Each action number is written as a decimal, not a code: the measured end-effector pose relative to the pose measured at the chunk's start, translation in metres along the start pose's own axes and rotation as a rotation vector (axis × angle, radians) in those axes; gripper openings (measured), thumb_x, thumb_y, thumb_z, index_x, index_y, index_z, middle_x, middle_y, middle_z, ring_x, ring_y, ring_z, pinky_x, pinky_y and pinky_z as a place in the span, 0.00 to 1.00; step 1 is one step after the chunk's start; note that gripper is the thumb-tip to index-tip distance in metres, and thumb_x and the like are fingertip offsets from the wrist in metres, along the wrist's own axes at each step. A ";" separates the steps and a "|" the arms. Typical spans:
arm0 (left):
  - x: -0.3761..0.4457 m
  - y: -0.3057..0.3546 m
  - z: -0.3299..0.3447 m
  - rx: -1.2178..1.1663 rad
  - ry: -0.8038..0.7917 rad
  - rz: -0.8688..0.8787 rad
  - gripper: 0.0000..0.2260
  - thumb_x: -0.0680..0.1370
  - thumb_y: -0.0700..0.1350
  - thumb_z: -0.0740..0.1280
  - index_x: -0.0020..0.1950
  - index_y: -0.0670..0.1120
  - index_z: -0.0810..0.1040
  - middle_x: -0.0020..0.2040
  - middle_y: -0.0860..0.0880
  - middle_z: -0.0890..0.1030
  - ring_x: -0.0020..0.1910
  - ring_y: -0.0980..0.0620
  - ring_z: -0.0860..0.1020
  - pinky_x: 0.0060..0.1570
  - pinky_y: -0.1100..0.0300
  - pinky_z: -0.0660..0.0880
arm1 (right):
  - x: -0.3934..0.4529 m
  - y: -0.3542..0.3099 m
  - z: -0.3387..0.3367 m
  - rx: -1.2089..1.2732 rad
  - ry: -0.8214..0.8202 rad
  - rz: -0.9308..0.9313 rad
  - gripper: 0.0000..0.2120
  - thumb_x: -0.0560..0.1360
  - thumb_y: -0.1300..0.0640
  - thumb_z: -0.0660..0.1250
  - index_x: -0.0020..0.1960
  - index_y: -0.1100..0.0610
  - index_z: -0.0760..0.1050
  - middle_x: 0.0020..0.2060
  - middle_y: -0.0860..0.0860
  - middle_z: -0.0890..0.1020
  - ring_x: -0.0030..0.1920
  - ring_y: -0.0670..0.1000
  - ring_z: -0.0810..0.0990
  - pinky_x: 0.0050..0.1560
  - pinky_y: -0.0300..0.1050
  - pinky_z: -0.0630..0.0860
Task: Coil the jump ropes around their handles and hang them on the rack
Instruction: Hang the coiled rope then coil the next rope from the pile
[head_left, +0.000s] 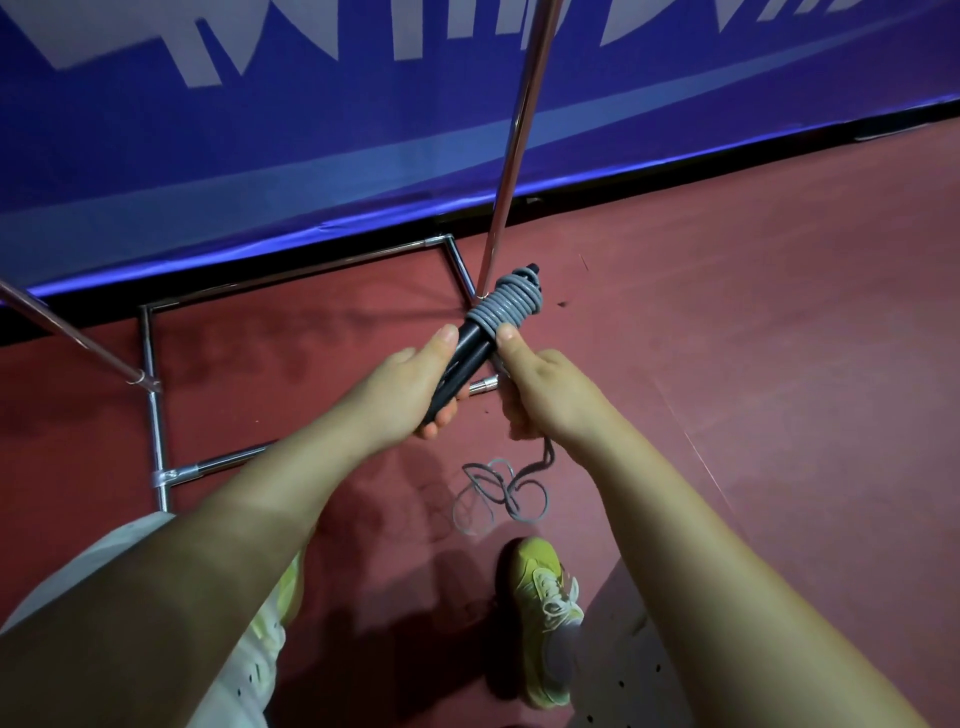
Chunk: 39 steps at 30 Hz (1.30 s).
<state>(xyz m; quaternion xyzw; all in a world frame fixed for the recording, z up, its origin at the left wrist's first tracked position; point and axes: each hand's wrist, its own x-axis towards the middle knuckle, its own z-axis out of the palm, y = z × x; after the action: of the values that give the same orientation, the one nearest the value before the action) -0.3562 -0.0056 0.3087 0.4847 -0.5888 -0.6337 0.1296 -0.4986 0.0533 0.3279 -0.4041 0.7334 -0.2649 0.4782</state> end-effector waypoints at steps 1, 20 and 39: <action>0.003 -0.003 -0.004 0.072 0.021 0.028 0.27 0.82 0.60 0.50 0.37 0.42 0.76 0.25 0.50 0.75 0.23 0.52 0.72 0.33 0.58 0.72 | 0.000 0.001 -0.001 -0.071 0.002 0.007 0.36 0.81 0.39 0.48 0.33 0.65 0.76 0.23 0.50 0.76 0.29 0.49 0.72 0.37 0.44 0.70; 0.010 -0.012 -0.014 0.378 -0.012 0.125 0.18 0.64 0.57 0.75 0.46 0.50 0.74 0.37 0.54 0.77 0.34 0.54 0.74 0.37 0.58 0.69 | 0.003 0.002 0.009 0.128 -0.043 0.073 0.22 0.79 0.42 0.57 0.35 0.56 0.69 0.18 0.43 0.64 0.20 0.46 0.59 0.26 0.39 0.58; -0.008 0.014 -0.014 -0.413 -0.461 -0.184 0.30 0.70 0.66 0.53 0.40 0.40 0.77 0.29 0.44 0.75 0.17 0.59 0.60 0.19 0.68 0.53 | 0.000 0.002 -0.011 0.437 -0.297 -0.092 0.22 0.73 0.37 0.54 0.43 0.57 0.67 0.31 0.51 0.67 0.25 0.46 0.59 0.24 0.38 0.56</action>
<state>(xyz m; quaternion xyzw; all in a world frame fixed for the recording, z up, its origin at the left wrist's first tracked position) -0.3467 -0.0119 0.3267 0.3430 -0.4151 -0.8421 0.0304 -0.5090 0.0543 0.3304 -0.3586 0.5613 -0.3765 0.6439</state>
